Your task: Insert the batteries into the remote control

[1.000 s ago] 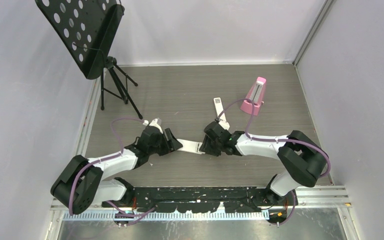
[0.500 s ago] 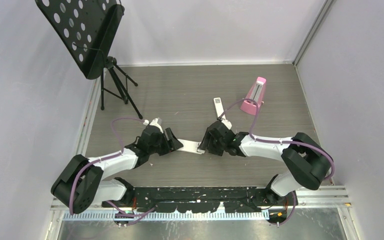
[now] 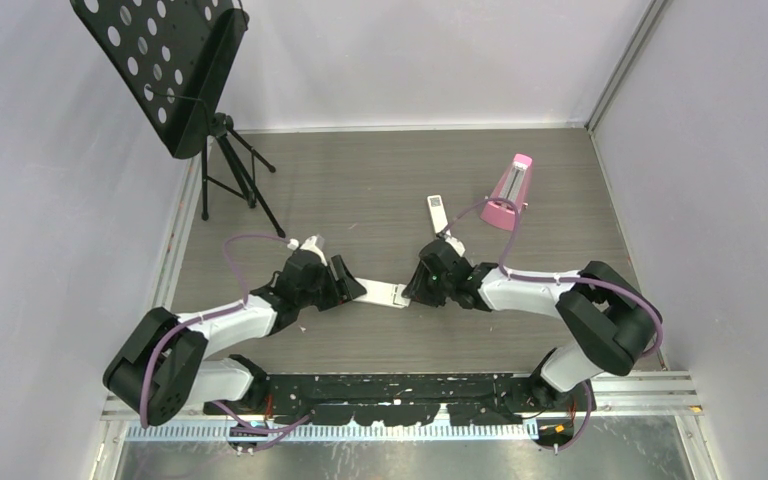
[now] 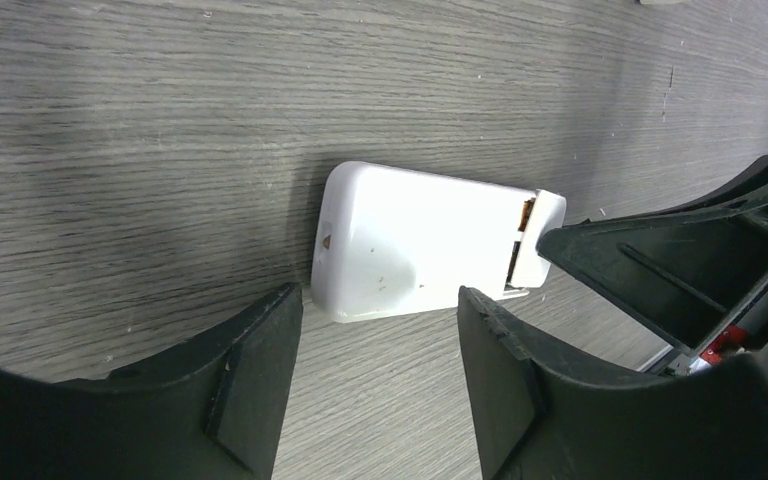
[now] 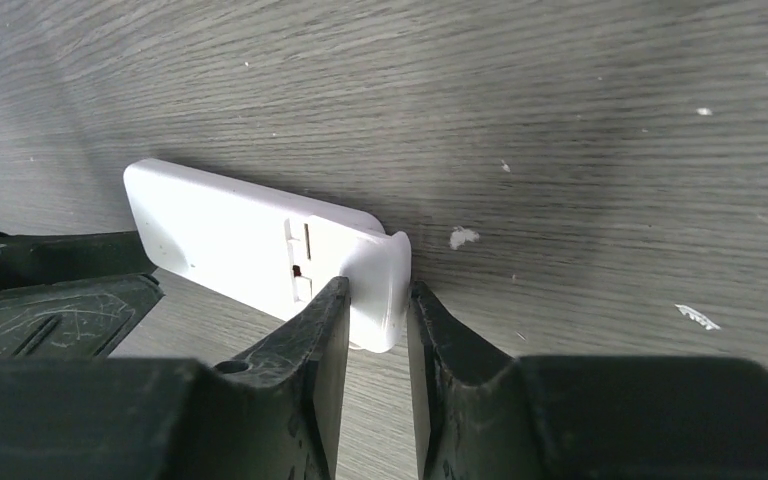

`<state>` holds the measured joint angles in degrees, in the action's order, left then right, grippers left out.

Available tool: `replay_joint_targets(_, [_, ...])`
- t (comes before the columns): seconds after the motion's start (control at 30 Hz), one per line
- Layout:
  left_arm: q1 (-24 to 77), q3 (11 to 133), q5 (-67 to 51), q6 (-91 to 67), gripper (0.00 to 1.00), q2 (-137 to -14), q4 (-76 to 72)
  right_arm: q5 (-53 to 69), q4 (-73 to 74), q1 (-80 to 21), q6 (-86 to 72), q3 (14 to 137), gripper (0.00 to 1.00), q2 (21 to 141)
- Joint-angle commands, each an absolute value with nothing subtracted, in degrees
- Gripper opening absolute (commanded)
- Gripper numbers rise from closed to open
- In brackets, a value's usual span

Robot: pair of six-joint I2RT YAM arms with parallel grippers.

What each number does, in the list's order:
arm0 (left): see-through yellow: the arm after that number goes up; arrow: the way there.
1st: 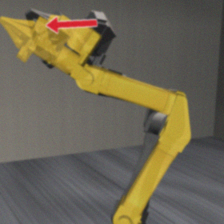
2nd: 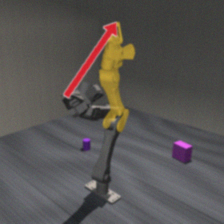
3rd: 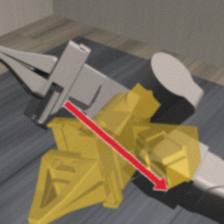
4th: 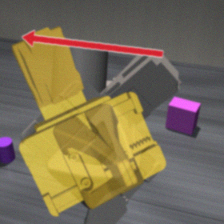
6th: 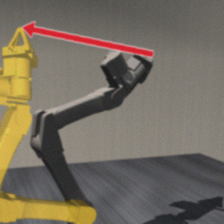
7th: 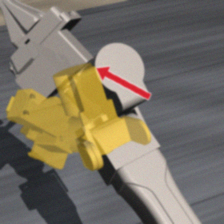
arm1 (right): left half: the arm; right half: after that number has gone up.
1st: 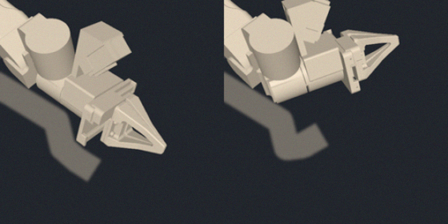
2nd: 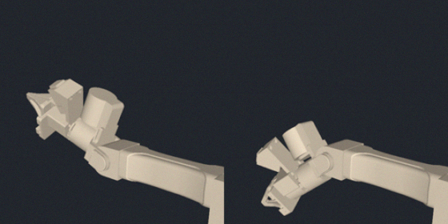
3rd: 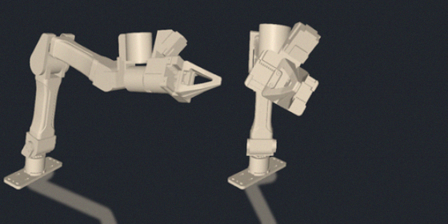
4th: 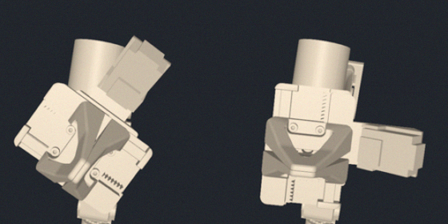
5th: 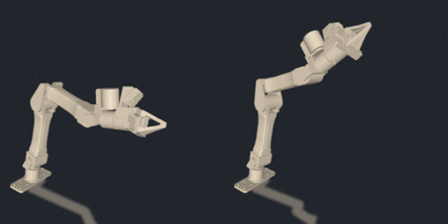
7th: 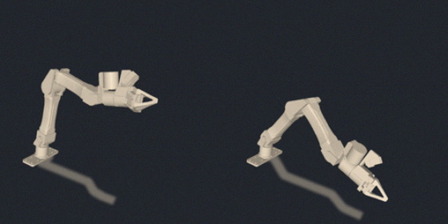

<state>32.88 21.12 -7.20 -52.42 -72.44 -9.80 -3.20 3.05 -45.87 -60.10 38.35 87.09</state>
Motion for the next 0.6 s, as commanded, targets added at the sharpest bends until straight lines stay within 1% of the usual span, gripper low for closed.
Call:
replay_joint_targets(0.0, [33.11,18.57,-8.02,-50.96,0.60,-75.75,0.79,-0.94,3.72,-45.71,-57.30,36.05,0.29,90.75])
replay_joint_targets(0.07, [33.10,18.31,-8.94,-51.21,0.56,-75.91,0.33,1.97,2.23,-45.76,-57.82,35.54,0.26,91.11])
replay_joint_targets(0.17, [33.10,17.98,-9.24,-51.33,0.52,-76.10,-0.40,3.45,1.00,-45.83,-58.92,34.55,0.25,90.98])
replay_joint_targets(0.3, [33.12,18.16,-9.27,-51.28,0.50,-77.14,-1.10,4.78,0.36,-45.71,-59.82,33.49,0.19,91.05])
replay_joint_targets(0.4, [33.11,18.44,-9.04,-51.16,0.49,-78.02,-0.99,5.51,-3.05,-45.72,-60.16,31.98,0.15,90.68])
replay_joint_targets(0.57, [33.12,18.63,-8.13,-51.23,0.48,-78.74,-0.31,5.94,-10.66,-45.45,-58.14,27.51,0.13,88.86])
